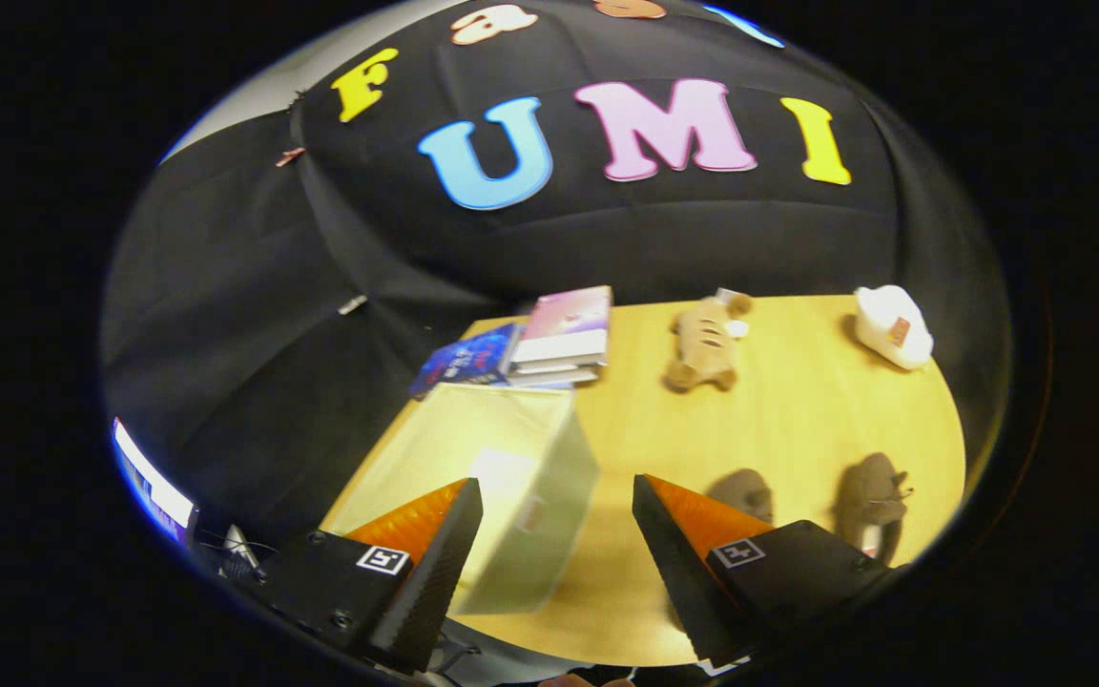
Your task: Open the storage box then place both shoes into the box .Put the left shoe in first, then the right shoe, with the right side of both shoes facing outward in a uniform manner.
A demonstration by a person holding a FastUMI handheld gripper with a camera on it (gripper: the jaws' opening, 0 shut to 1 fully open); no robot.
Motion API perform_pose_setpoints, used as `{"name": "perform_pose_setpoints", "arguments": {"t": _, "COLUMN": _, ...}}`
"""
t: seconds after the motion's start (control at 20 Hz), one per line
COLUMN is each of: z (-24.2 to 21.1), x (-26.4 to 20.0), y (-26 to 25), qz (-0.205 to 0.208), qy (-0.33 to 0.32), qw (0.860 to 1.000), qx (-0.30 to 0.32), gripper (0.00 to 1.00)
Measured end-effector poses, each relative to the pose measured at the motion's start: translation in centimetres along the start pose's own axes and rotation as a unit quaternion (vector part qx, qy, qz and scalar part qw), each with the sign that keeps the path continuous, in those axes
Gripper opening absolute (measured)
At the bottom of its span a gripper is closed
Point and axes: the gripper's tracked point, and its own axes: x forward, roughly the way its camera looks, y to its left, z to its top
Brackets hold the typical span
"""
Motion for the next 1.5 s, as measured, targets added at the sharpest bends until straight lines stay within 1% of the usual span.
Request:
{"name": "perform_pose_setpoints", "arguments": {"t": 0.2, "z": -3.2, "x": -1.1, "y": -7.8, "qz": -0.049, "qy": 0.027, "qw": 0.998, "qx": 0.012, "gripper": 0.99}}
{"name": "perform_pose_setpoints", "arguments": {"t": 0.4, "z": -7.9, "x": -0.2, "y": -14.2, "qz": -0.086, "qy": 0.048, "qw": 0.995, "qx": -0.035, "gripper": 0.99}}
{"name": "perform_pose_setpoints", "arguments": {"t": 0.5, "z": -10.4, "x": 0.8, "y": -15.4, "qz": -0.084, "qy": 0.071, "qw": 0.994, "qx": -0.025, "gripper": 0.99}}
{"name": "perform_pose_setpoints", "arguments": {"t": 0.6, "z": -11.9, "x": 2.1, "y": -16.5, "qz": -0.089, "qy": 0.086, "qw": 0.992, "qx": 0.007, "gripper": 0.98}}
{"name": "perform_pose_setpoints", "arguments": {"t": 0.8, "z": -11.3, "x": 5.3, "y": -18.4, "qz": -0.117, "qy": 0.077, "qw": 0.99, "qx": 0.026, "gripper": 0.96}}
{"name": "perform_pose_setpoints", "arguments": {"t": 0.85, "z": -11.5, "x": 6.2, "y": -18.6, "qz": -0.12, "qy": 0.083, "qw": 0.989, "qx": 0.029, "gripper": 0.94}}
{"name": "perform_pose_setpoints", "arguments": {"t": 0.9, "z": -11.9, "x": 6.8, "y": -18.7, "qz": -0.122, "qy": 0.094, "qw": 0.988, "qx": 0.032, "gripper": 0.87}}
{"name": "perform_pose_setpoints", "arguments": {"t": 0.95, "z": -12.3, "x": 7.4, "y": -18.8, "qz": -0.125, "qy": 0.104, "qw": 0.986, "qx": 0.035, "gripper": 0.85}}
{"name": "perform_pose_setpoints", "arguments": {"t": 1.0, "z": -12.6, "x": 7.8, "y": -18.9, "qz": -0.131, "qy": 0.114, "qw": 0.984, "qx": 0.034, "gripper": 0.75}}
{"name": "perform_pose_setpoints", "arguments": {"t": 1.15, "z": -13.0, "x": 8.5, "y": -19.2, "qz": -0.148, "qy": 0.117, "qw": 0.982, "qx": 0.029, "gripper": 0.72}}
{"name": "perform_pose_setpoints", "arguments": {"t": 1.2, "z": -13.1, "x": 8.7, "y": -19.3, "qz": -0.153, "qy": 0.118, "qw": 0.981, "qx": 0.03, "gripper": 0.63}}
{"name": "perform_pose_setpoints", "arguments": {"t": 1.25, "z": -13.3, "x": 9.0, "y": -19.2, "qz": -0.155, "qy": 0.121, "qw": 0.98, "qx": 0.034, "gripper": 0.57}}
{"name": "perform_pose_setpoints", "arguments": {"t": 1.3, "z": -13.3, "x": 9.2, "y": -18.9, "qz": -0.154, "qy": 0.126, "qw": 0.979, "qx": 0.042, "gripper": 0.48}}
{"name": "perform_pose_setpoints", "arguments": {"t": 1.4, "z": -13.3, "x": 9.3, "y": -19.1, "qz": -0.171, "qy": 0.13, "qw": 0.976, "qx": 0.045, "gripper": 0.28}}
{"name": "perform_pose_setpoints", "arguments": {"t": 1.45, "z": -13.3, "x": 8.9, "y": -19.8, "qz": -0.191, "qy": 0.13, "qw": 0.972, "qx": 0.04, "gripper": 0.29}}
{"name": "perform_pose_setpoints", "arguments": {"t": 1.5, "z": -13.3, "x": 9.2, "y": -19.7, "qz": -0.196, "qy": 0.132, "qw": 0.971, "qx": 0.04, "gripper": 0.12}}
